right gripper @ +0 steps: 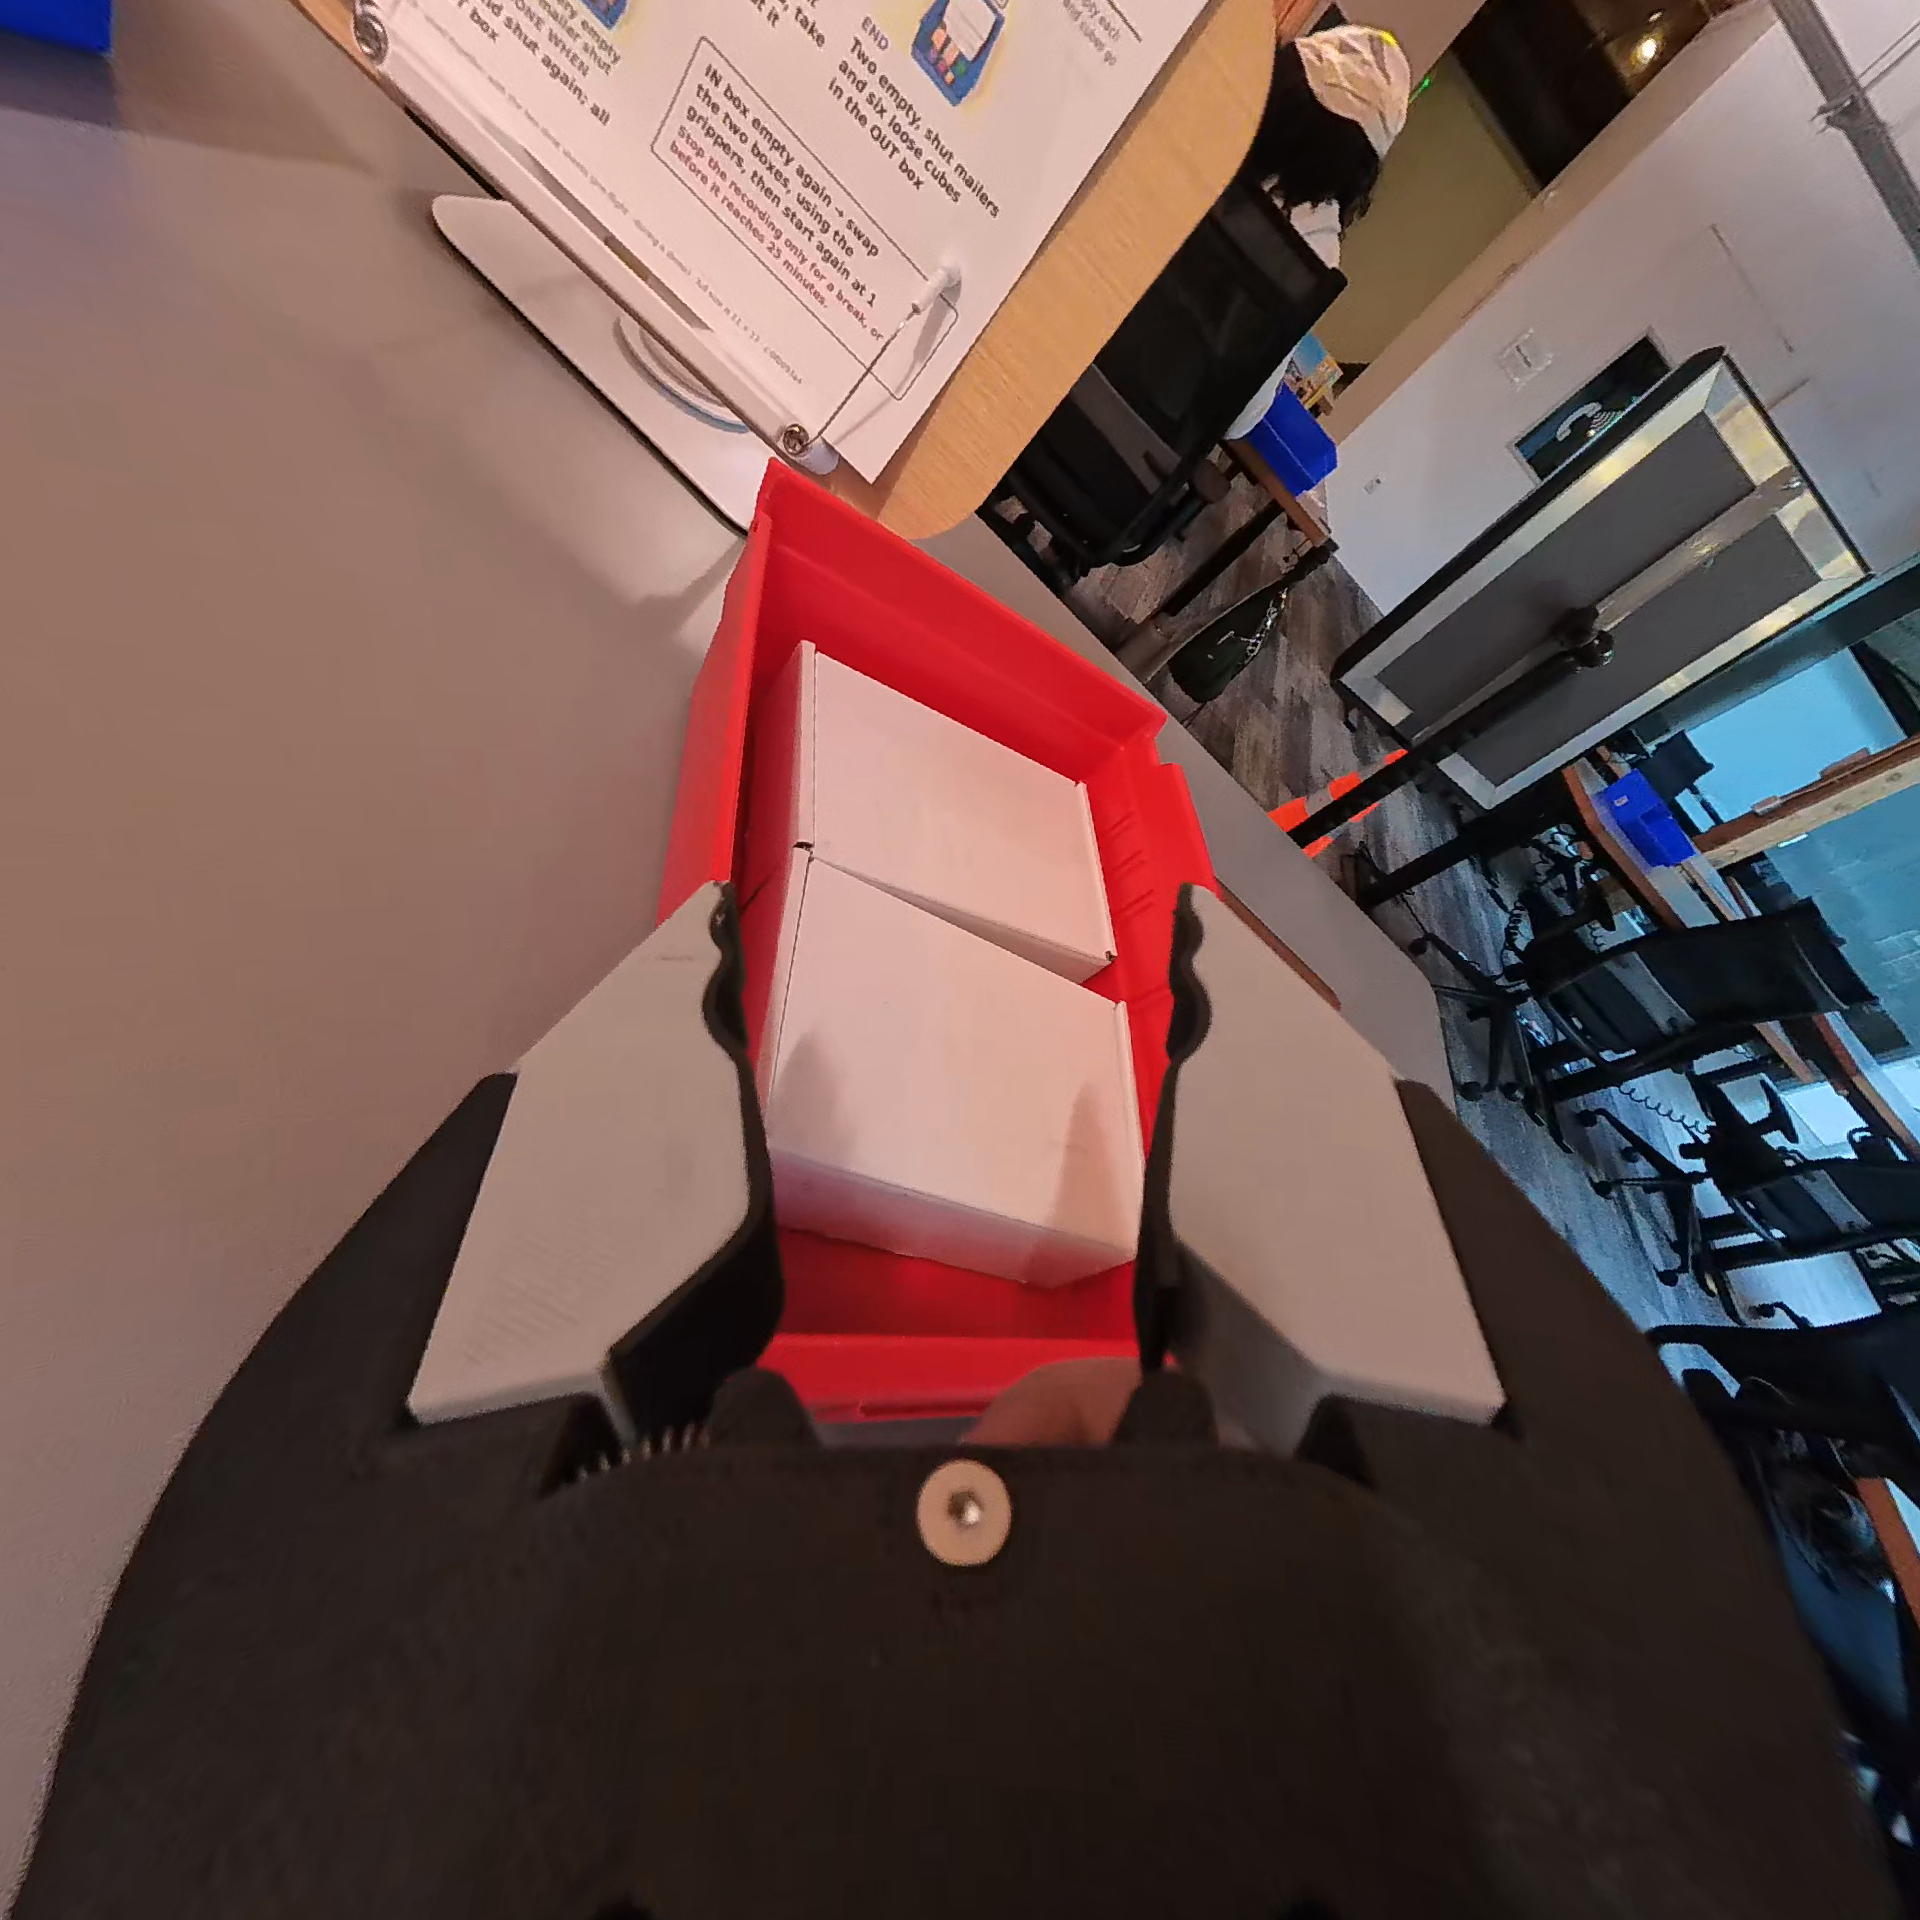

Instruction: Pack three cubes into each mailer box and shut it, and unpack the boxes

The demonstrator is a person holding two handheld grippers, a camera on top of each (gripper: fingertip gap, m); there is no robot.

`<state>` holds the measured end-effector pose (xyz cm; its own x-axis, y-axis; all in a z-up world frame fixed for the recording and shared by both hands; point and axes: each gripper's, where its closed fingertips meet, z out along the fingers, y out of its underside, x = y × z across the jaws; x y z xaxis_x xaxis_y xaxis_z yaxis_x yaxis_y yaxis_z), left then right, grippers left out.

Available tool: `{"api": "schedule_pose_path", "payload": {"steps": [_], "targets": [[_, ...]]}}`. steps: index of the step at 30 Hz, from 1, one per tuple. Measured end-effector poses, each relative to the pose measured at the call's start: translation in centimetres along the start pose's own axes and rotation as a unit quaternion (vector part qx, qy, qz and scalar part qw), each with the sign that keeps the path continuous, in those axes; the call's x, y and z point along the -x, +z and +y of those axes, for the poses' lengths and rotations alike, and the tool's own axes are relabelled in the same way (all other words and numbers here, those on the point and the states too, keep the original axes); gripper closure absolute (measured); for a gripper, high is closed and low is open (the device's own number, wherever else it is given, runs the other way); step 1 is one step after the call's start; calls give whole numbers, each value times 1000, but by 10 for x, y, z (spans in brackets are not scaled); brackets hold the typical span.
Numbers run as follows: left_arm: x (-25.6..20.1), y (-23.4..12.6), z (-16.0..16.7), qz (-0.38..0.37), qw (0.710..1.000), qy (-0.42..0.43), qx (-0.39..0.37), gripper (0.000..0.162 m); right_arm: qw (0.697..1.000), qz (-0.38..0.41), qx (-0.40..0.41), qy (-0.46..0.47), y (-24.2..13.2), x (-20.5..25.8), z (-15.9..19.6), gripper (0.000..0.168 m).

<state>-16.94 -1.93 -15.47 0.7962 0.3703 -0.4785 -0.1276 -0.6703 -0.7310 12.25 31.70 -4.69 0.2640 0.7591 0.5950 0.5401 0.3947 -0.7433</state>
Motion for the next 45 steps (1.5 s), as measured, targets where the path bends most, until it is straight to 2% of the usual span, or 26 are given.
{"api": "schedule_pose_path", "payload": {"steps": [6, 10, 13, 16, 19, 21, 23, 24, 27, 28, 31, 33, 36, 42, 45], "targets": [[0, 3, -4, -8, 1000, -14, -6, 119, 1000, -11, 11, -2, 4, 7, 3, 87], [-5, 9, -12, -7, 999, -37, -21, 118, 996, -91, -5, 25, -5, 31, -5, 87], [-3, 12, -17, -29, 998, -48, -30, 131, 993, -114, -17, 33, -16, 39, -12, 92], [1, 15, -13, -38, 997, -66, -24, 144, 991, -130, 23, 32, -17, 49, 2, 92], [7, 15, -11, -45, 995, -80, -27, 149, 988, -124, 79, 41, -5, 53, 24, 96], [9, 15, -8, -47, 995, -82, -22, 145, 981, -145, 110, 65, 1, 62, 35, 100], [10, 16, -7, -47, 995, -87, -20, 140, 973, -174, 129, 85, 6, 75, 41, 111], [11, 16, -7, -49, 994, -90, -24, 139, 970, -179, 137, 87, 9, 79, 45, 127], [13, 15, -16, -68, 993, -89, -46, 143, 975, -128, 166, 69, 22, 74, 63, 156], [13, 15, -21, -80, 992, -77, -57, 148, 976, -115, 172, 66, 25, 74, 67, 158], [12, 20, -27, -112, 991, -46, -60, 150, 977, -103, 157, 101, 27, 80, 59, 163], [13, 21, -27, -80, 992, -80, -57, 158, 981, -93, 148, 83, 26, 88, 53, 163], [30, 9, -29, -60, 989, -111, -79, 159, 984, -81, 135, 86, 20, 109, 38, 163], [78, -44, -39, -119, 980, -114, -113, 161, 975, -108, 97, 167, 12, 177, -17, 161], [92, -85, -58, -127, 970, -126, -161, 160, 970, -147, 69, 183, 13, 234, -64, 150]]}}
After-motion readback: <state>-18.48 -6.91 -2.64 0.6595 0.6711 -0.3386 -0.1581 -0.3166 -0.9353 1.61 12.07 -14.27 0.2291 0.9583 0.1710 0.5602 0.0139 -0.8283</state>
